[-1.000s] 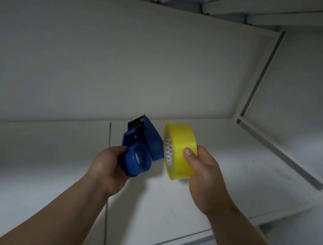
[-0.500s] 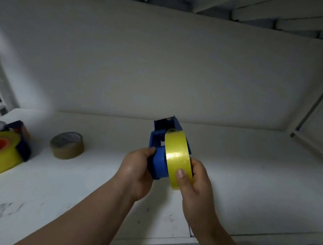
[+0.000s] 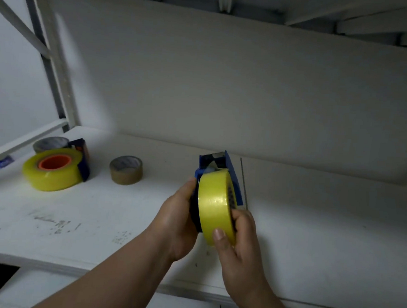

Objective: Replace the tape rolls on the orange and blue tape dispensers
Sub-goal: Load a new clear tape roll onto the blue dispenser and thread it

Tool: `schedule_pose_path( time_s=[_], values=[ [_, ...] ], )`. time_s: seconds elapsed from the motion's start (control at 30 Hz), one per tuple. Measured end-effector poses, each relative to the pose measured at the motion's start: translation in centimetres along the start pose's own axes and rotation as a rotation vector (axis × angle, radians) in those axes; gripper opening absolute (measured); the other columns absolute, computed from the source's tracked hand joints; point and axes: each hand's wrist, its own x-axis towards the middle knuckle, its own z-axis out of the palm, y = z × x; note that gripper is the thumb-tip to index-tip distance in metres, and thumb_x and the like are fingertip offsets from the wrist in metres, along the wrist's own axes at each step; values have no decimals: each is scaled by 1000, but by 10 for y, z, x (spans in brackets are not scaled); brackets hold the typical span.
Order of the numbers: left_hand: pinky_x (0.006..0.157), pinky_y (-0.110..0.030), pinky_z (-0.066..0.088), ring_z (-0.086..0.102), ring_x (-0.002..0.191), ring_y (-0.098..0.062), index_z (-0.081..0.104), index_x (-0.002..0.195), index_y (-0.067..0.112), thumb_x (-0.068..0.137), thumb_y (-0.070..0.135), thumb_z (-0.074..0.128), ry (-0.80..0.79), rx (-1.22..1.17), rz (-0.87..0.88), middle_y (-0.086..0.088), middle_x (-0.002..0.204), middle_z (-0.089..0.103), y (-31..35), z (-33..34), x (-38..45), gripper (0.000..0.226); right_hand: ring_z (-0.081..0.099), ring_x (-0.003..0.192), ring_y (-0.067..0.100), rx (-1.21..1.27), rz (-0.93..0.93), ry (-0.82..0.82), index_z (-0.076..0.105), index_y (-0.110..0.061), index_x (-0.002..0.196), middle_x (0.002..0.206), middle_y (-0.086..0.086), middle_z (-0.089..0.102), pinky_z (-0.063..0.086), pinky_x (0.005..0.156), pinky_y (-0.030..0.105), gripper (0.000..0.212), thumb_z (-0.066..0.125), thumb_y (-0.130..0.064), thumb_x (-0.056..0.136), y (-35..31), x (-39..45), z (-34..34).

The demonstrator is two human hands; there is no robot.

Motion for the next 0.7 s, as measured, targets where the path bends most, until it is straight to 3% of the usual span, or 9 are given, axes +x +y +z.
schedule_pose_path(
  time_s=[0.1, 0.23, 0.33, 0.53, 0.7],
  values=[
    [105, -52, 45, 66, 113, -37, 69, 122, 13, 88, 53, 55, -20, -6, 15, -20, 120, 71, 0, -3, -11, 54, 51, 101, 21, -15, -15, -14, 44, -32, 111, 110, -2, 44, 50, 81, 43, 35, 42, -55, 85, -2, -6, 5],
    [97, -54, 50, 67, 106, -40, 66, 121, 4, 73, 41, 73, -12, 20, 41, -29, 121, 67, 3, -16, -30, 62, 46, 105, 21, -45, -61, -83, 42, -23, 114, 113, 0, 38, 47, 86, 41, 42, 43, -53, 85, -7, -13, 21],
    [97, -57, 48, 64, 108, -44, 58, 127, -2, 70, 34, 79, 29, 50, 73, -31, 125, 63, 9, -29, -41, 71, 45, 106, 14, -34, -79, -133, 42, -23, 115, 114, 0, 36, 46, 85, 32, 42, 43, -52, 85, -11, -15, 34],
    [60, -39, 59, 73, 78, -32, 57, 118, 0, 65, 29, 80, 100, 33, 202, -19, 92, 73, 29, -76, -48, 65, 45, 101, 1, -115, -123, -242, 42, -32, 108, 108, -11, 41, 39, 78, 12, 34, 47, -51, 81, -26, -5, 71],
    [54, -34, 57, 73, 69, -30, 61, 101, 3, 62, 33, 81, 118, 96, 284, -16, 80, 74, 60, -133, -53, 53, 48, 100, 4, -120, -121, -311, 45, -27, 110, 107, -10, 46, 45, 83, 27, 36, 50, -49, 82, -51, 4, 129]
  ],
)
